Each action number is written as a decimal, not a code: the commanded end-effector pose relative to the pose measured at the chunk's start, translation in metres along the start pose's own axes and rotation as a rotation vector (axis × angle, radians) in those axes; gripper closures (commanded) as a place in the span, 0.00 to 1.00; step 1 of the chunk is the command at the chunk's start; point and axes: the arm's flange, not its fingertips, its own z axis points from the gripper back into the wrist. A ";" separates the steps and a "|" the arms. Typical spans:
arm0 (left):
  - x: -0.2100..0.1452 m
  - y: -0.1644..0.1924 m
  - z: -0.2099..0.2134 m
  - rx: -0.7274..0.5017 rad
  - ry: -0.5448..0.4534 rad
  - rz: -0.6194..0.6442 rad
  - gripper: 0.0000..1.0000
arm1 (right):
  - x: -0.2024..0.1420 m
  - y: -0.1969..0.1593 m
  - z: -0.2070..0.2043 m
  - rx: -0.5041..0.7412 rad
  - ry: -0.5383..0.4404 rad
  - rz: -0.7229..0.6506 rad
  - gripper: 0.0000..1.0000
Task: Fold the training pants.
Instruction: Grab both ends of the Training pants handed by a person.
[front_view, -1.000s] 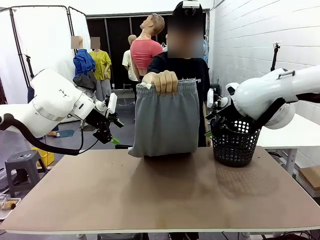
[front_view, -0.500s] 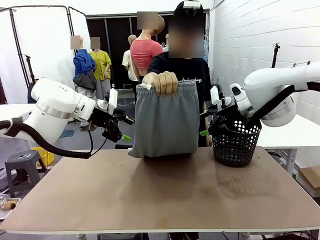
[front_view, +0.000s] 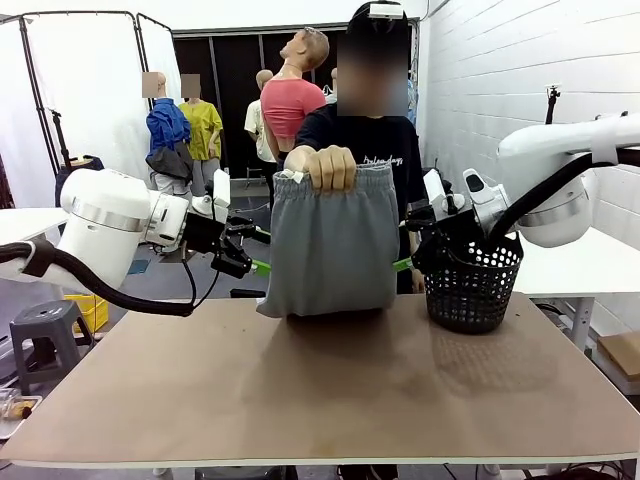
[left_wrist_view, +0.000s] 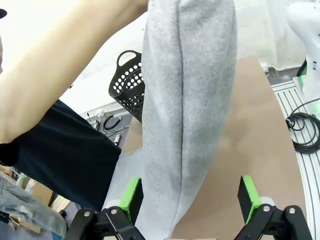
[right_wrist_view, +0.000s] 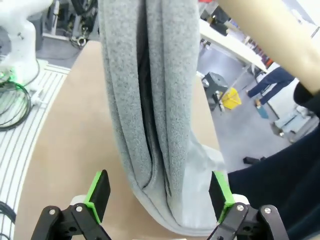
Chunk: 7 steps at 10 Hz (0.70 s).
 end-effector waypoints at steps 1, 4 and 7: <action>0.002 0.000 -0.001 -0.004 0.008 -0.018 0.00 | -0.002 -0.007 0.000 -0.054 0.053 0.004 0.00; 0.000 0.000 -0.001 -0.002 0.013 -0.004 0.00 | -0.003 -0.002 0.000 -0.021 0.013 -0.014 0.00; -0.003 -0.004 -0.012 0.095 -0.103 0.024 0.00 | -0.003 0.006 -0.012 -0.011 -0.139 0.016 0.00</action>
